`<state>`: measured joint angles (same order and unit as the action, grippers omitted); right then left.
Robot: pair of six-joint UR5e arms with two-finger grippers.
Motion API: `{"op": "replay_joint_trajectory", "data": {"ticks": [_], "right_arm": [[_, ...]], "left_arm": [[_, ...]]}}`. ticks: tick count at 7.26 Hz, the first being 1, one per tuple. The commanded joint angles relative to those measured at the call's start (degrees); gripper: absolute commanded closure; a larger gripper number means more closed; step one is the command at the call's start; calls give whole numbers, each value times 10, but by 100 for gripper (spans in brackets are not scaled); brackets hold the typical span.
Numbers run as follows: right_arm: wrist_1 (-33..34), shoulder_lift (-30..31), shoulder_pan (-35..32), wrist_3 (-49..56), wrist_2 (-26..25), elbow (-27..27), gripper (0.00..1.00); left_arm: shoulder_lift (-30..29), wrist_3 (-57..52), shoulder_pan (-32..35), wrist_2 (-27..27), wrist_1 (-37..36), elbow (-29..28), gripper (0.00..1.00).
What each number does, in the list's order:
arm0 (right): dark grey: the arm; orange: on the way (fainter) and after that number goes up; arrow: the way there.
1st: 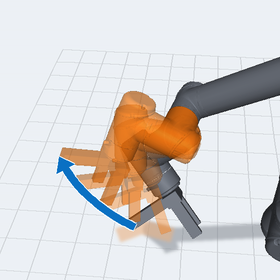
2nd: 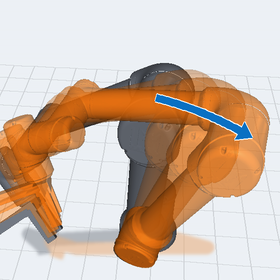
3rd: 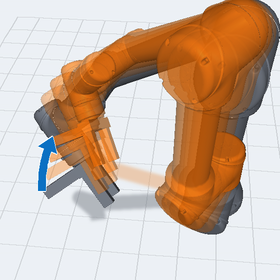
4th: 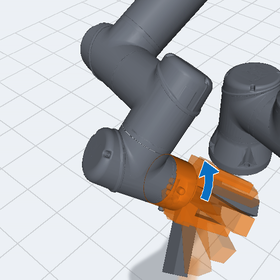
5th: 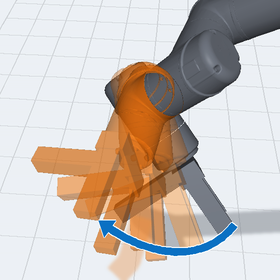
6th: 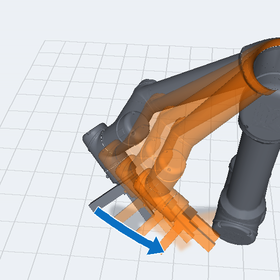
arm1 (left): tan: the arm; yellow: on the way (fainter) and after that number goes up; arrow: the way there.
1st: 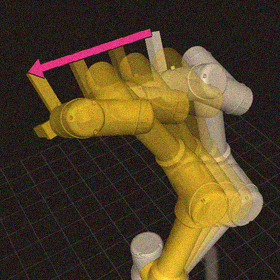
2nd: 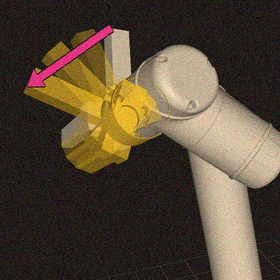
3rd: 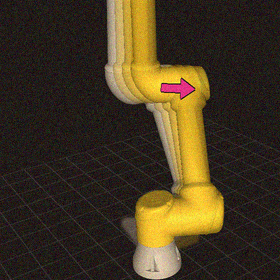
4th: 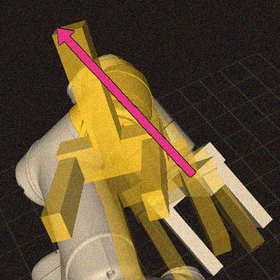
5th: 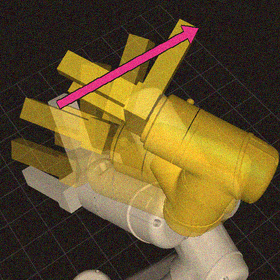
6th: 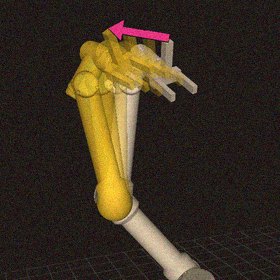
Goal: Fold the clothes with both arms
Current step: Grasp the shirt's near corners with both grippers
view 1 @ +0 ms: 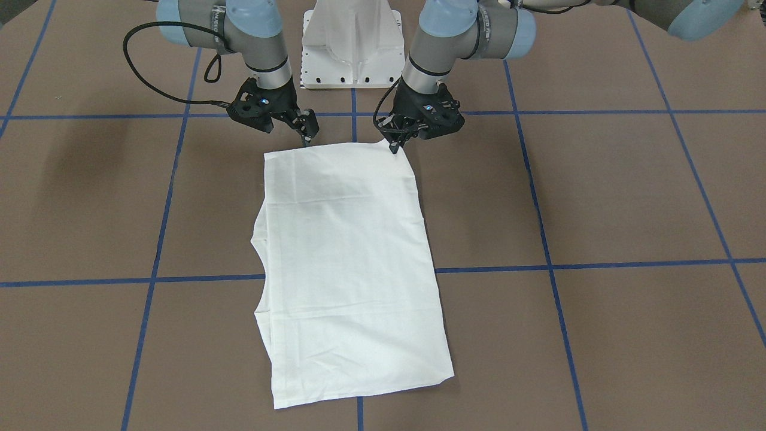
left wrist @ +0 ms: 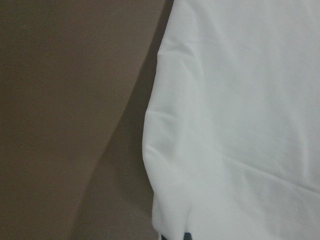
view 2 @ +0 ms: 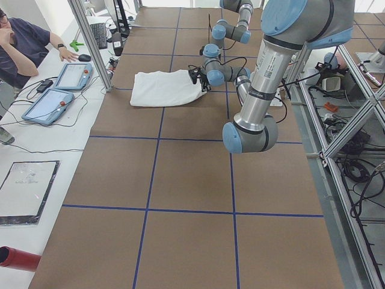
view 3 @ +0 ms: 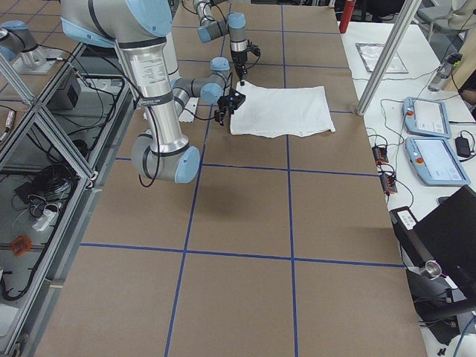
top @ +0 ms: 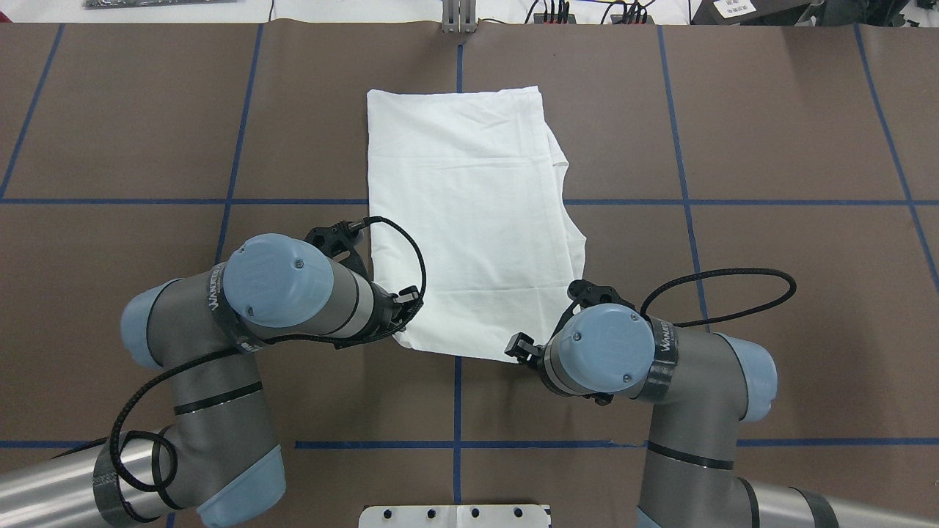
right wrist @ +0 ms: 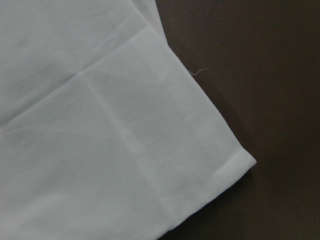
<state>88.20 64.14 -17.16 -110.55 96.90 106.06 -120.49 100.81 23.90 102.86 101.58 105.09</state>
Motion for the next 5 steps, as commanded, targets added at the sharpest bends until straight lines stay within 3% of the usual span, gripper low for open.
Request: {"op": "replay_joint_trajectory", "data": {"ticks": [1,5], "right_arm": [[-2,-11,0,-44,-15,-27,0],[0,-7,0,-41,-17,-28,1]], "left_arm": [[0,0,0,0,1,-1,100],[0,0,0,0,3,-1,100]]}}
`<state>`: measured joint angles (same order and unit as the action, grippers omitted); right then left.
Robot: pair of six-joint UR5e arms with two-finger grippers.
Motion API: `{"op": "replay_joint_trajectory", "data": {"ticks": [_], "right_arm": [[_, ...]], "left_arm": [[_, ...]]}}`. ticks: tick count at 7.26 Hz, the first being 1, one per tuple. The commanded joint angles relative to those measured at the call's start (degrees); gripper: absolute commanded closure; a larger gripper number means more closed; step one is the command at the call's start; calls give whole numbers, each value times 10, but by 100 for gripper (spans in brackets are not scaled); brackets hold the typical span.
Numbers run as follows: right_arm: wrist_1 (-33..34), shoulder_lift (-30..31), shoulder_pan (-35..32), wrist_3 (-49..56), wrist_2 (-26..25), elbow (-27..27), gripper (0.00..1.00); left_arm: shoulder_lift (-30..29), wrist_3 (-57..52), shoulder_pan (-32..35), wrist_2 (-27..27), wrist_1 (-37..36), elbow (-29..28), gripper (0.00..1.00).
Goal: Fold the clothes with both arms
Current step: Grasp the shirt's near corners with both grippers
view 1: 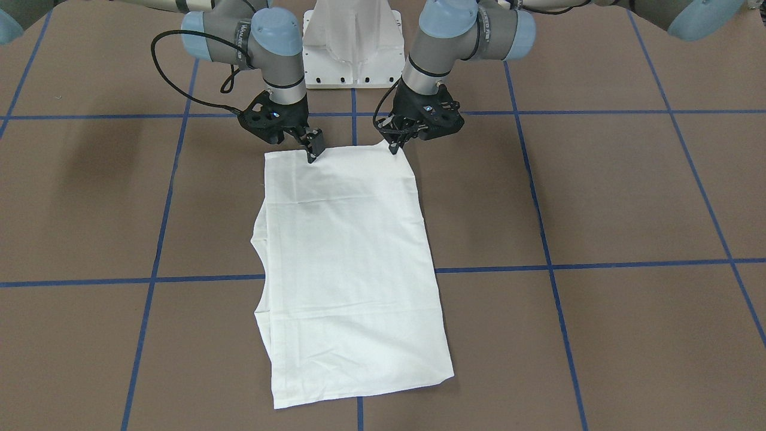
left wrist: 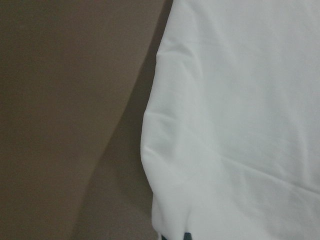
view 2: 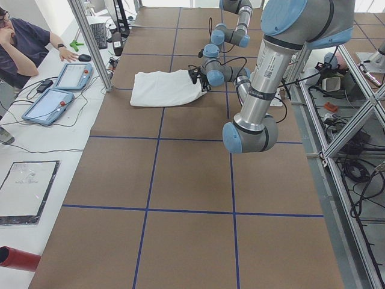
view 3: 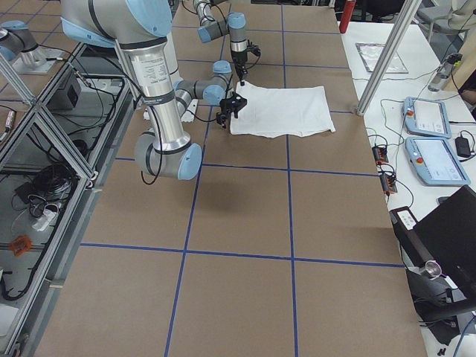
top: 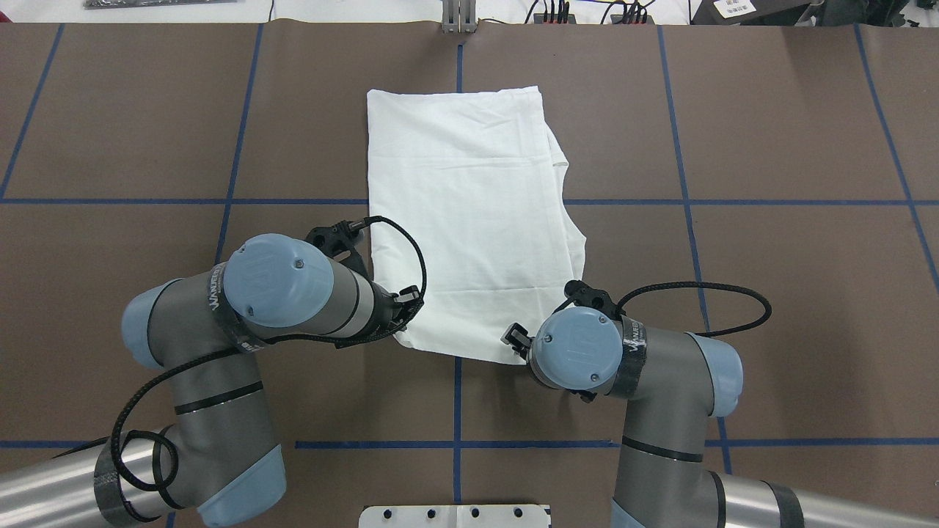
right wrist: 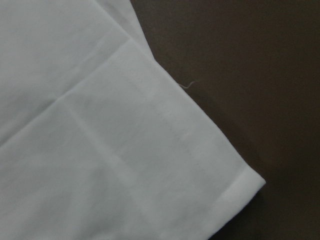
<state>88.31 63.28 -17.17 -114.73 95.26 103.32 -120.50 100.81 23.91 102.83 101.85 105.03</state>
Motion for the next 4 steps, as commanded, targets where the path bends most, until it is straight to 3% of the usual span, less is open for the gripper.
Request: {"op": "replay_joint_trajectory", "data": {"ticks": [1,2,4], "right_arm": [[-2,3,0,1,-1,-1,1],[-2,3,0,3,-1,-2,2],[-2,1,0,7,1,-2,40]], "left_arm": [[1,0,0,0,0,-1,100],[1,0,0,0,0,-1,100],[1,0,1,0,0,-1,100]]}}
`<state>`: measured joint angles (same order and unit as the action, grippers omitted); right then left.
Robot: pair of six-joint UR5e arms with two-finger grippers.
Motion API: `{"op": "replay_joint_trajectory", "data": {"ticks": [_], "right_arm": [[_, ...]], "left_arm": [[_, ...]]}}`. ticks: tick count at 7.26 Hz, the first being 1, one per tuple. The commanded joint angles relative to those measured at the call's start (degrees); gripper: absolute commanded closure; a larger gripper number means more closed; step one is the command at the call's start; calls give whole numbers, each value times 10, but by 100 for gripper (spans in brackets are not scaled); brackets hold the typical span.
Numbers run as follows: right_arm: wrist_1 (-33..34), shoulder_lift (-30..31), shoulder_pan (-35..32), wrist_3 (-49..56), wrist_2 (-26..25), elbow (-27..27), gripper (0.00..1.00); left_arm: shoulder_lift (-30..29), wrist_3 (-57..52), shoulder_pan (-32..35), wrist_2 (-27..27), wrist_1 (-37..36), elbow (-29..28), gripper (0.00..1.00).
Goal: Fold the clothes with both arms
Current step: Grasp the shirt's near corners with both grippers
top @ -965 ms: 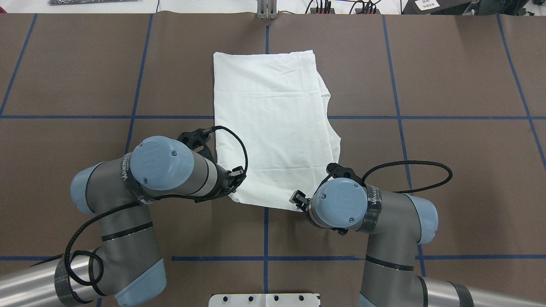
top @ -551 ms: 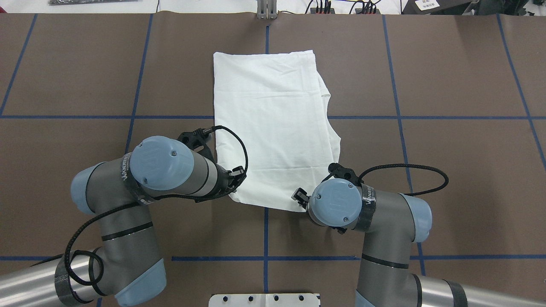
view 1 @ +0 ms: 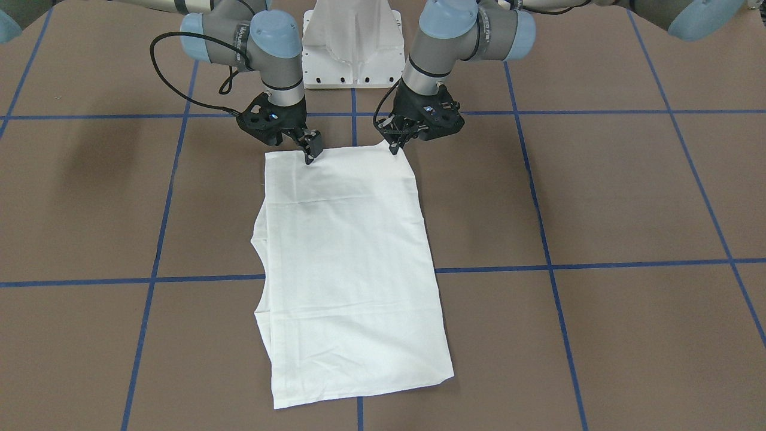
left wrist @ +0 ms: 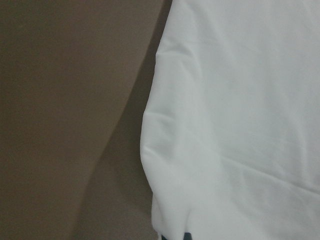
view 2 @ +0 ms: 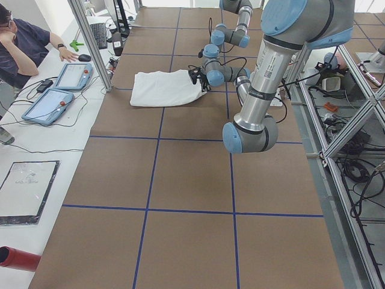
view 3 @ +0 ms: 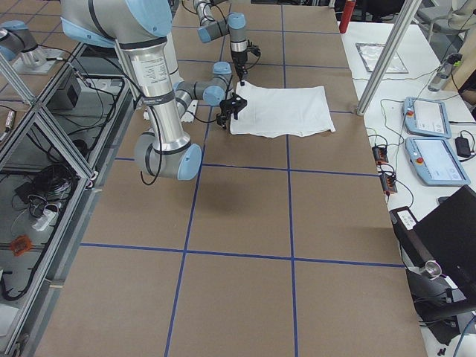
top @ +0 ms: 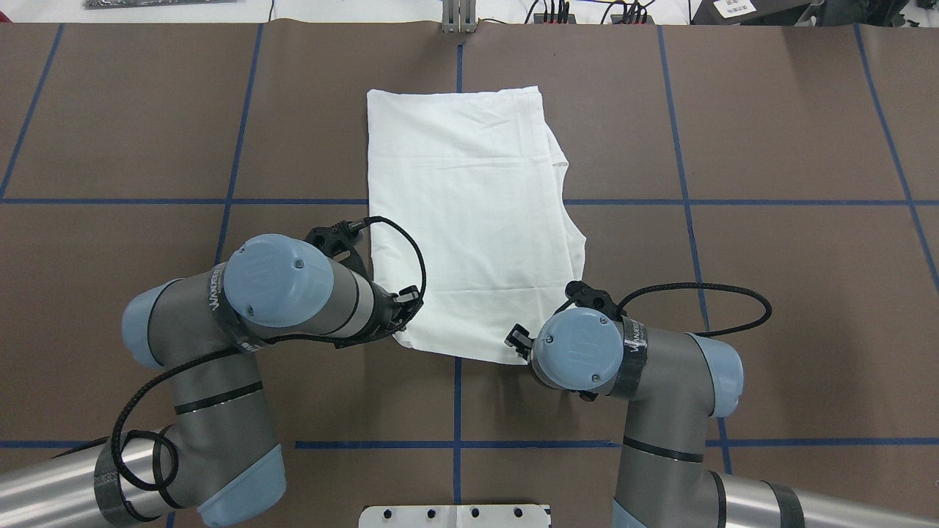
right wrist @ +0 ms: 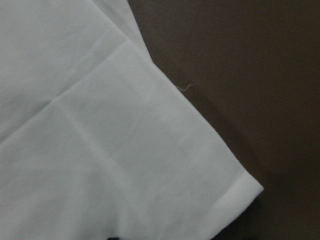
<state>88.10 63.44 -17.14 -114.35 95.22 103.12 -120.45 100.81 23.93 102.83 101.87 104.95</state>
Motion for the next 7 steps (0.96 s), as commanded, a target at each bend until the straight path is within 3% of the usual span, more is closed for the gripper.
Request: {"op": "replay_joint_trajectory", "data": {"ticks": [1,2,3,4,7], "right_arm": [[-1,-3,0,6,1,0,60],[-1,-4,0,8,1,1,81],[-2,-12,-3,10,1,3,94],[-6,-22,-9,14,0,3,100],[-28,-30,-19,5,0,4,100]], "left_arm": [[0,-1,1,-1,0,0,100],[0,0,1,-1,0,0,100],[0,-1,1,-1,1,0,100],[0,-1,1,-1,1,0,100],[0,-3,2,-2,2,-1,100]]}}
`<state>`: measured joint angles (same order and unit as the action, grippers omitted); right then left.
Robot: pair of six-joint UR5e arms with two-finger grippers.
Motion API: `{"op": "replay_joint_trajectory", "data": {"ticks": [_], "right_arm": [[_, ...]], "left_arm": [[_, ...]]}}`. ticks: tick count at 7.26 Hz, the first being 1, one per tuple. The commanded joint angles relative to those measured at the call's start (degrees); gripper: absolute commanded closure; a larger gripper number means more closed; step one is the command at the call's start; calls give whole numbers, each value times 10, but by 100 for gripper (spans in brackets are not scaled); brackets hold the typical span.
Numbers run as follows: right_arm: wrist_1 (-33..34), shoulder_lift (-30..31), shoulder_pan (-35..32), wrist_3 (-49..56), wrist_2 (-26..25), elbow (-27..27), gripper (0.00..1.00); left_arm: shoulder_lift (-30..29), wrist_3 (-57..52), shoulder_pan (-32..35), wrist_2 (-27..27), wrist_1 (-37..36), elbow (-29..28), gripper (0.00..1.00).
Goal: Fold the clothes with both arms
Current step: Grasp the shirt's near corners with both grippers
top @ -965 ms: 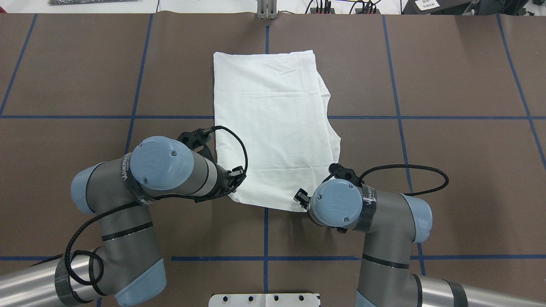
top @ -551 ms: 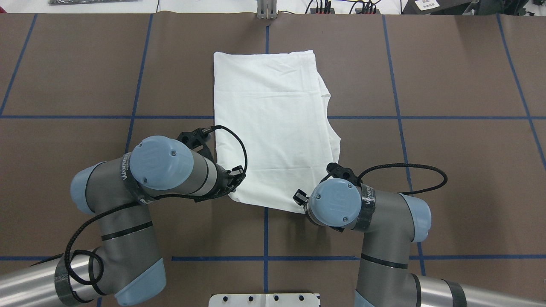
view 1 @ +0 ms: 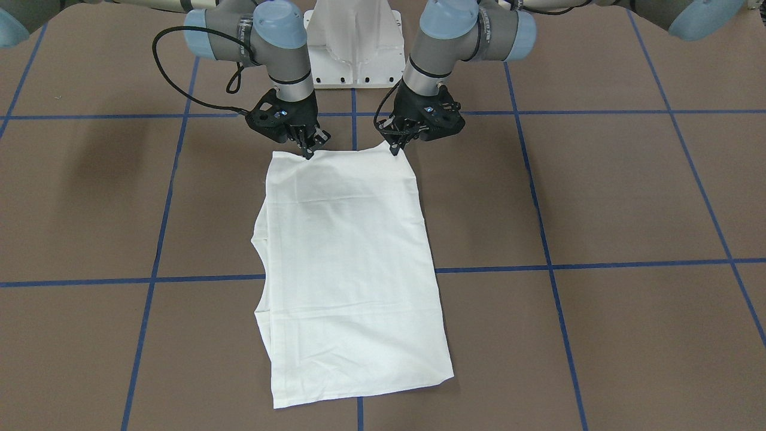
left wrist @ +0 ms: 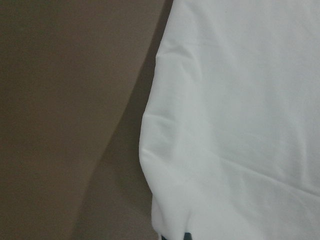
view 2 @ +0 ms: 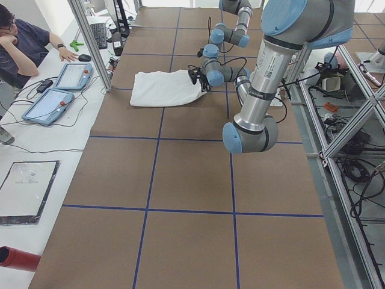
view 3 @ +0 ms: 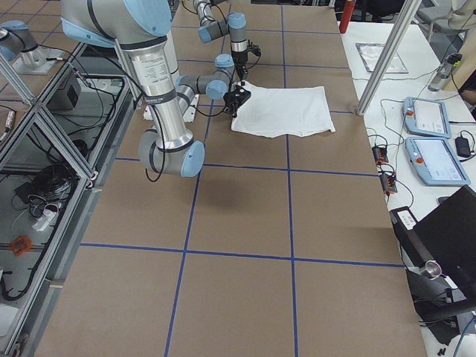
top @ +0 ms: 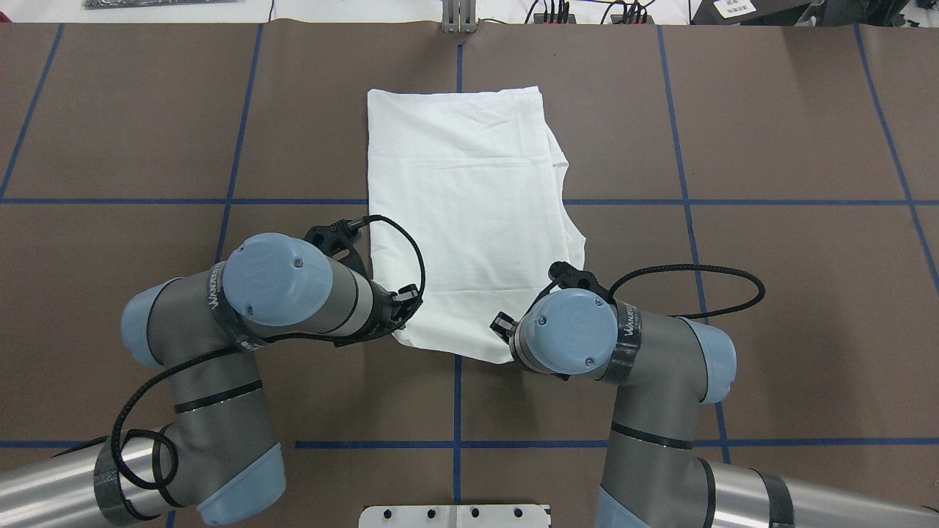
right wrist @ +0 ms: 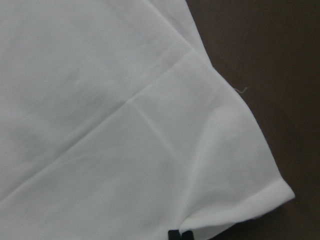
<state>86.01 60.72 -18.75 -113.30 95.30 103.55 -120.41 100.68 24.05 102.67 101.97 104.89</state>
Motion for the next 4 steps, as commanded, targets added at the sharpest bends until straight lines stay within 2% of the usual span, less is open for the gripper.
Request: {"op": "replay_joint_trajectory", "data": {"ticks": [1,3,4], "right_arm": [[-8,-3,-8,-10,2,2,100],[-9,1,-8,-5,4,1,100],[-9,1,-8,-7,3,0,67]], "left_arm": [[0,-7,0,0,1,0,100],[0,-8,0,0,1,0,100],[-1,-8,0,0,2,0,100]]}}
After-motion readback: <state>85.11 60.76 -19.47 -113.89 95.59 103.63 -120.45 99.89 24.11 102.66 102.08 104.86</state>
